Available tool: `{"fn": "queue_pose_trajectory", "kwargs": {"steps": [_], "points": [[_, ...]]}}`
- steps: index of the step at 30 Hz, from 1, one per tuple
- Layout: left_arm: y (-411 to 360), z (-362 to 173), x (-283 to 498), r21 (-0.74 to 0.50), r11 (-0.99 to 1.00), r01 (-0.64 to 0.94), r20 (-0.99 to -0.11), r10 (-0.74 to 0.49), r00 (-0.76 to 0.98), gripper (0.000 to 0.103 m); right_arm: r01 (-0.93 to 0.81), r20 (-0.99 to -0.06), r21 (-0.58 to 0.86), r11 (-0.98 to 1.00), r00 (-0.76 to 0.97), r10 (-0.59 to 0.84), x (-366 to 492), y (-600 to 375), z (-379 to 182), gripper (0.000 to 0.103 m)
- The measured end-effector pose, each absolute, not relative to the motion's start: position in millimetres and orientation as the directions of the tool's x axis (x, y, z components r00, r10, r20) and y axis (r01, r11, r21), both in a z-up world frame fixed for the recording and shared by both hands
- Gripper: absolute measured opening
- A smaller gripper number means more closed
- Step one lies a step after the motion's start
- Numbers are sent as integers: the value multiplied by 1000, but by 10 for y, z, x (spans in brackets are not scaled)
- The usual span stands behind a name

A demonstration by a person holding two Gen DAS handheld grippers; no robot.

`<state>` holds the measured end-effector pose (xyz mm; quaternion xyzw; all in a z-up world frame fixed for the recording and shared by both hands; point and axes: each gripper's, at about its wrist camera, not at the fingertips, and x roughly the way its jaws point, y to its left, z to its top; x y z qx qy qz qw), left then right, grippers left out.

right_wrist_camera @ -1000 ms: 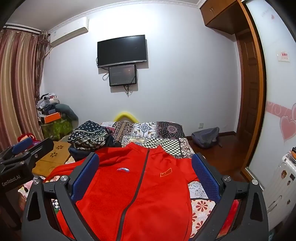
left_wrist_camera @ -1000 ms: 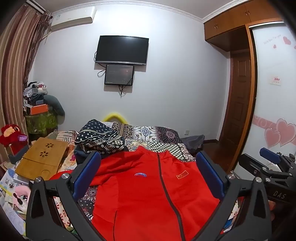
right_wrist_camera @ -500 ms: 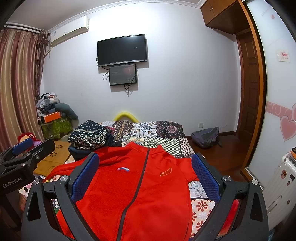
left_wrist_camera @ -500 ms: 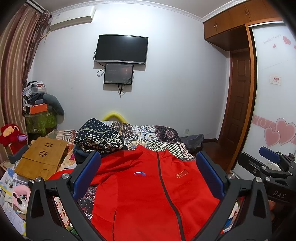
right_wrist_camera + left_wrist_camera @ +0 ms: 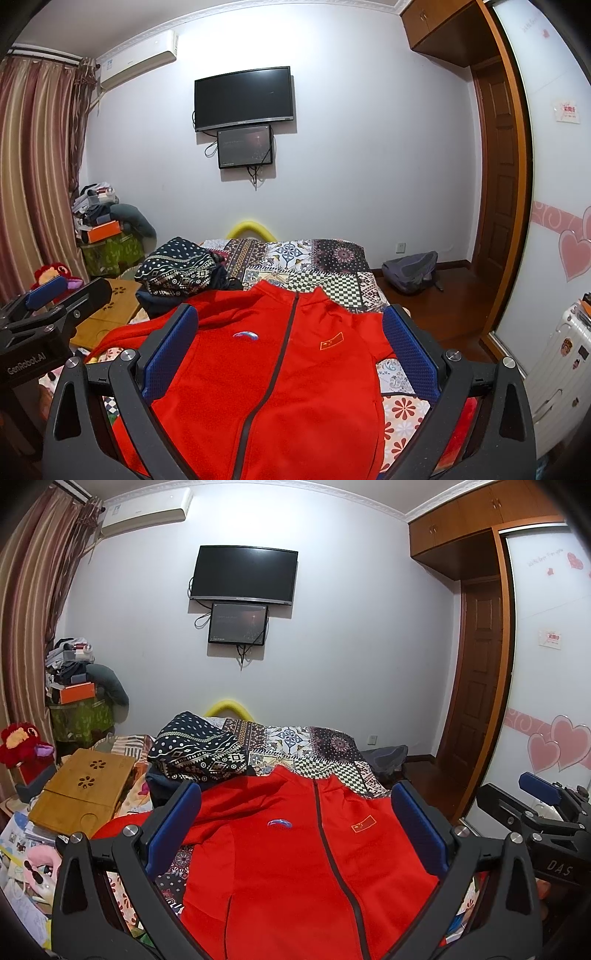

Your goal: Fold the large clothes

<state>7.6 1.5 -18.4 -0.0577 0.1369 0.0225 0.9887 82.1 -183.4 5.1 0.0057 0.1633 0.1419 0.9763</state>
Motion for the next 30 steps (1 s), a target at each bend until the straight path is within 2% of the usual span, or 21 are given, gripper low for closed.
{"fn": "queue_pose_trajectory", "kwargs": {"steps": [30], "points": [[26,-201,142,-105,992,-67,-294,34,955,103,-283,-349,52,958,893,283,905,-1828,-67,99]]}}
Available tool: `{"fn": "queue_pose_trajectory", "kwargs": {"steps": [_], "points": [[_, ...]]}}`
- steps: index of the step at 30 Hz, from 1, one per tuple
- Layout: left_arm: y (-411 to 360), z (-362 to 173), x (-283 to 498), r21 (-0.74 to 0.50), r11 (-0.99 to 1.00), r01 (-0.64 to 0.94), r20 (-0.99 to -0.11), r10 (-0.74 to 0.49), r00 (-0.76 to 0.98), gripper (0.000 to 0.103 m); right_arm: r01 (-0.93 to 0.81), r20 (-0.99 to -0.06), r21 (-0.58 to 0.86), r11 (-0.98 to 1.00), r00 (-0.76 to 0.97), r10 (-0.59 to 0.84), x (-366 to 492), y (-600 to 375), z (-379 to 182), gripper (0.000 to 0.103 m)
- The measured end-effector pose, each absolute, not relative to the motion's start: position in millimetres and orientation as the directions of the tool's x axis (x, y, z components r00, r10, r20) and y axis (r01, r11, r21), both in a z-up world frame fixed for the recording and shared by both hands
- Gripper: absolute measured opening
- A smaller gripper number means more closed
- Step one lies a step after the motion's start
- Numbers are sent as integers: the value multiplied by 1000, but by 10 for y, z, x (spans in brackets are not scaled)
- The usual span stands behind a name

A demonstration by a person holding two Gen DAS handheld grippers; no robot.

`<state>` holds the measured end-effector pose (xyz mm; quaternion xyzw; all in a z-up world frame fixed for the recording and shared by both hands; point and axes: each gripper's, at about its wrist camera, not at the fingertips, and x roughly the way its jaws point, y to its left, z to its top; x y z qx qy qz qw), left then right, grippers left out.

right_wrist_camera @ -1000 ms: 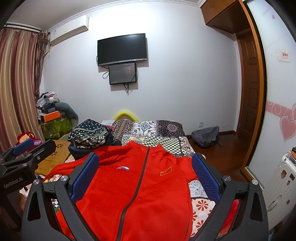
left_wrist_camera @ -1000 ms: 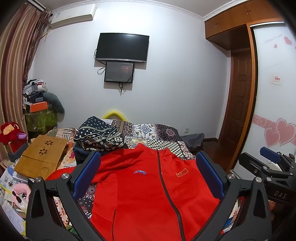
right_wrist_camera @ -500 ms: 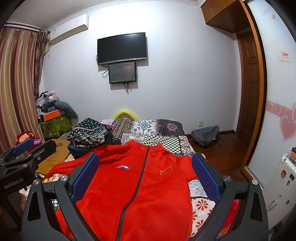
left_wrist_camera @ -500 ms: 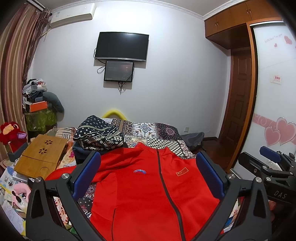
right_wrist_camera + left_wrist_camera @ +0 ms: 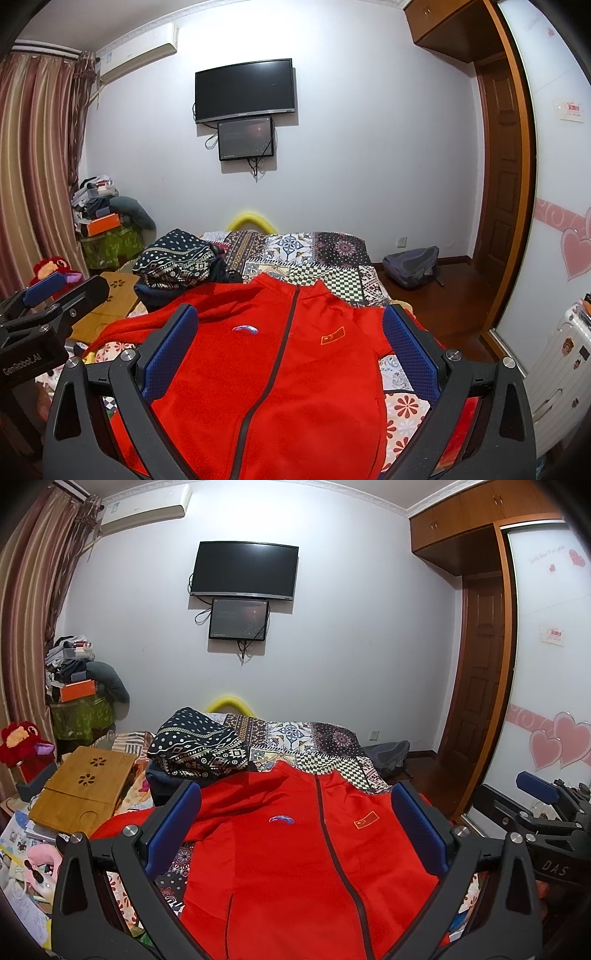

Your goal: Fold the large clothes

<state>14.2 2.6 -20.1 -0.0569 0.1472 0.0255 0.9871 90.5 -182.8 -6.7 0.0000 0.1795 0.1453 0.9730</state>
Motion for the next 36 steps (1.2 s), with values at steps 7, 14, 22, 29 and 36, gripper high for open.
{"fn": "queue_pose_trajectory", "kwargs": {"steps": [7,14,22,29,36], "points": [[129,-273,268,-116,990,-83,-323,42,946,103,-283,-381,38,958,883,276,1000,-1785,-96,99],[451,-350,441,-133,980,-148,-346,94,933,103,-277,-434,30,960,862,262,1163,-1742,-169,99],[1304,-553,711,-212,913,-349,-415,239,878,103,-261,-497,36,965,833,244,1397,-1741,-282,99],[2304,-935,819,-311,787,-533,-522,327,787,103,-240,-559,40,970,799,221,1634,-1716,-385,99],[3245,-1823,807,-528,565,-633,-686,156,711,103,-233,-609,42,971,765,210,1901,-1640,-510,99]]}}
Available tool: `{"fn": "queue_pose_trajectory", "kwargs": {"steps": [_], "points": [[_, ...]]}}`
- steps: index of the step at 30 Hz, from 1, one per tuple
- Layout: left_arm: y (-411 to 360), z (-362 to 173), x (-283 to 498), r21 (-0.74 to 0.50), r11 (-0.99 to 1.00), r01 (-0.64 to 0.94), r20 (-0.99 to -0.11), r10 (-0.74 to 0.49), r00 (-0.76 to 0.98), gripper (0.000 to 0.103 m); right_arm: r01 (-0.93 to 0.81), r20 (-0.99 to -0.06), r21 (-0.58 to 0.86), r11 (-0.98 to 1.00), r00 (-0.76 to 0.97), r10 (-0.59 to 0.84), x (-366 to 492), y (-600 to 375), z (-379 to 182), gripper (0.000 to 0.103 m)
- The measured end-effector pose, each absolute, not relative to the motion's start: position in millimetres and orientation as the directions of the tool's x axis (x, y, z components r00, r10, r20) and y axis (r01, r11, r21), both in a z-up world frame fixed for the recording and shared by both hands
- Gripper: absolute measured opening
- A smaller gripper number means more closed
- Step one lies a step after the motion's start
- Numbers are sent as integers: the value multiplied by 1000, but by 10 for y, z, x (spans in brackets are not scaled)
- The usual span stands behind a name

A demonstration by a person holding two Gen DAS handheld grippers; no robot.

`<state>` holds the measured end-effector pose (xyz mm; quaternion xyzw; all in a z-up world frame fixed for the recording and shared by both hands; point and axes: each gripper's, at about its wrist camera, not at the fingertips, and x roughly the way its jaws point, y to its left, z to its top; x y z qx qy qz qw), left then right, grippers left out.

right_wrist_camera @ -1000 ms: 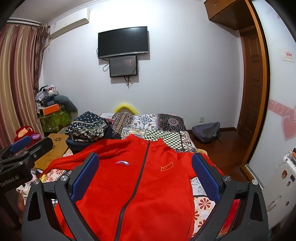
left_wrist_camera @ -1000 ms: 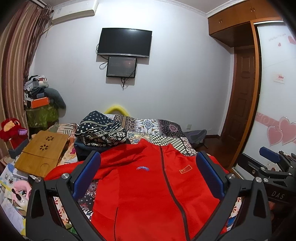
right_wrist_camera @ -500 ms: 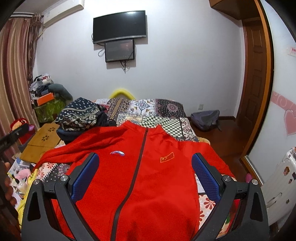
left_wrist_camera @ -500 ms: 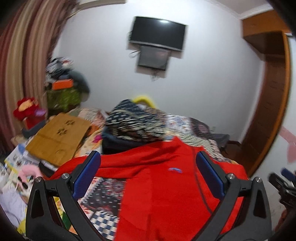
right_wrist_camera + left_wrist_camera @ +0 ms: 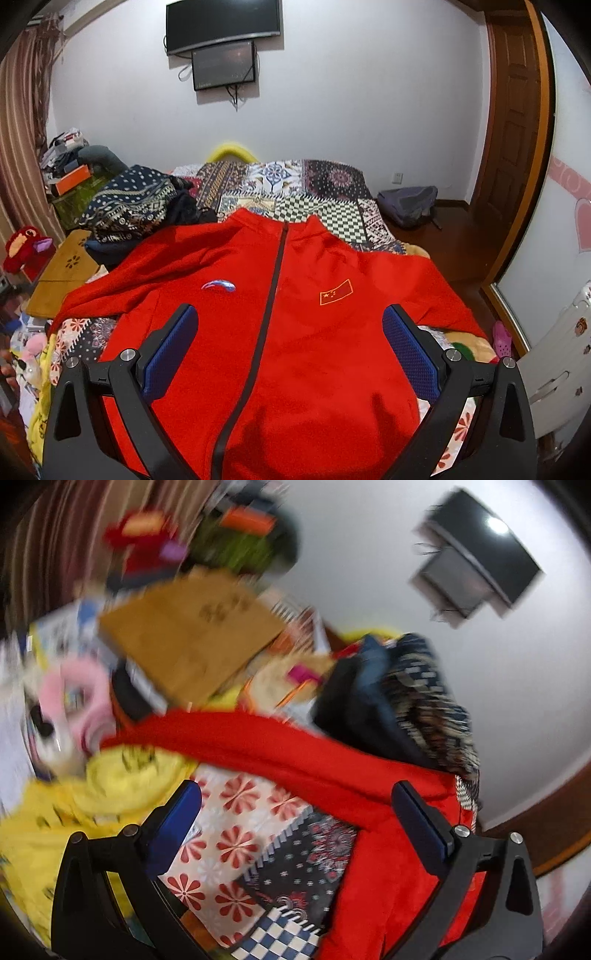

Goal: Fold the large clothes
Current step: 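Grasp the red jacket's sleeve with the left tool and lift it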

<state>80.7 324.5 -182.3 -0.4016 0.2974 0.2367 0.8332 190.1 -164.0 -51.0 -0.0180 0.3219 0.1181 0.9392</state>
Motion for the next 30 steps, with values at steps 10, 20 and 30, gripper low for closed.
{"fn": "queue_pose_trajectory", "kwargs": {"steps": [10,20,30], "points": [[3856,-2753,936,-655,370,-659,-716,-27,697,75,-267,-656,-7,964,729,197,2111,-1385,-656,99],[4099,-2928,1201,-583,397,-709,-759,45,650,45,-282,-674,-48,958,717,177,2199,-1255,-705,99],[3784,-2256,1343,-462,587,-665,-721,188,667,5,-269,-659,-57,961,733,166,2197,-1307,-662,99]]}}
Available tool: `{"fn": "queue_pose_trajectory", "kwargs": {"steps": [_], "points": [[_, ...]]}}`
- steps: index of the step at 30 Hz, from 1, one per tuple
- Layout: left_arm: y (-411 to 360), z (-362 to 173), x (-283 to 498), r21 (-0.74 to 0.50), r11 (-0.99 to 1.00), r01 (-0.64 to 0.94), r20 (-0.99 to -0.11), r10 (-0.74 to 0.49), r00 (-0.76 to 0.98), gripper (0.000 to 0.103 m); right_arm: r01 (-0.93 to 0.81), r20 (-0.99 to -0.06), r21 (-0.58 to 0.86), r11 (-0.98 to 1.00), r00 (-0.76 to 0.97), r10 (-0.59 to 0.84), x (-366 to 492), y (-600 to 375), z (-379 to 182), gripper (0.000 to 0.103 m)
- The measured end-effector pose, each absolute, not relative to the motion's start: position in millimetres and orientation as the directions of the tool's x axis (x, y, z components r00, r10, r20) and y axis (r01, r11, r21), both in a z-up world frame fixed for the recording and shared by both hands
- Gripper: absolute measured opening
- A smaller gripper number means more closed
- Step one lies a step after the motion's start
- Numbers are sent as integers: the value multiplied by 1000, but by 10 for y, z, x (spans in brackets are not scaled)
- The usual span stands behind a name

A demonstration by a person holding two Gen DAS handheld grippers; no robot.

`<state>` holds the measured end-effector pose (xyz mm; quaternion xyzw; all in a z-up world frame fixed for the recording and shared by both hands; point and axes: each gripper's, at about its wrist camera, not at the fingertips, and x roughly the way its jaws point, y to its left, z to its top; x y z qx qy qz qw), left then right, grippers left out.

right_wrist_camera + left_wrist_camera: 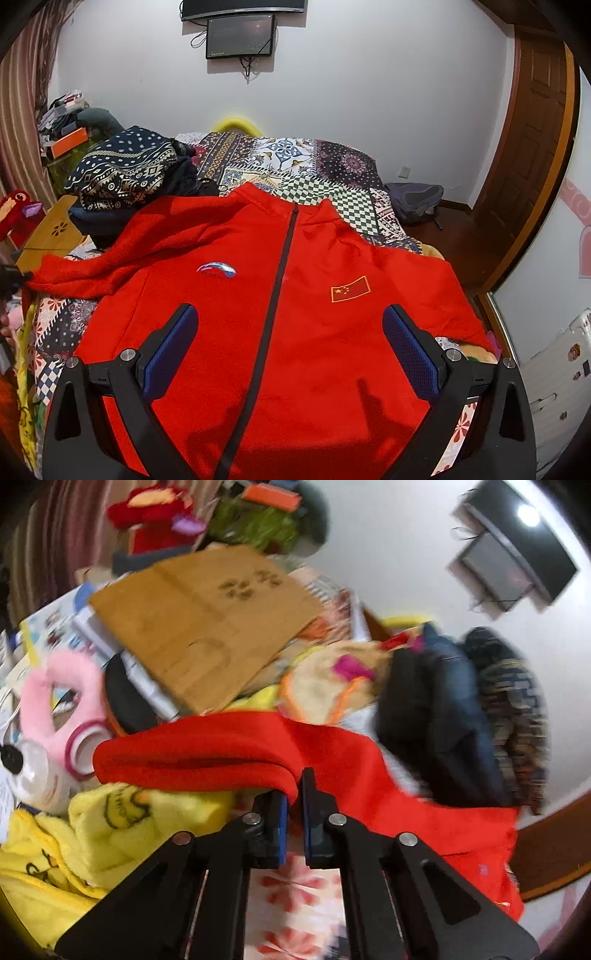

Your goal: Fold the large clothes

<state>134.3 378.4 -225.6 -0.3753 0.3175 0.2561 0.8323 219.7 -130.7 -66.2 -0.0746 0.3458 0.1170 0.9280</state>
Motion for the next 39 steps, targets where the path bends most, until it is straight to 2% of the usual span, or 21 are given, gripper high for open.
{"fn": "queue_pose_trajectory", "kwargs": {"steps": [5,9,13,16,23,29,36,39], "points": [[3474,-1657,1375,-486,683,-545,-619,171,766,5,-262,-650,-48,964,741,169,2168,-1385,-645,99],[3081,-1177,1496,-460,775,-432,-543,140,828,5,-255,-633,-60,965,757,161,2151,-1451,-626,99],[2615,-834,1710,-415,851,-322,-494,87,865,5,-259,-613,-91,962,776,152,2162,-1502,-597,99],[2288,-716,1944,-381,888,-256,-490,41,871,5,-268,-594,-106,957,790,156,2175,-1549,-550,99],[1385,-782,2576,-331,940,-90,-551,-115,827,5,-280,-579,-102,955,797,172,2268,-1710,-492,99],[532,-1135,2969,-267,962,52,-658,-222,720,5,-272,-614,-71,960,770,173,2385,-1893,-565,99],[-177,-1752,3039,-197,961,195,-796,-272,540,5,-280,-661,-42,959,727,183,2467,-2051,-670,99],[-276,-1924,2980,-187,955,229,-838,-276,470,10,-285,-673,-55,957,718,175,2486,-2052,-704,99]]}}
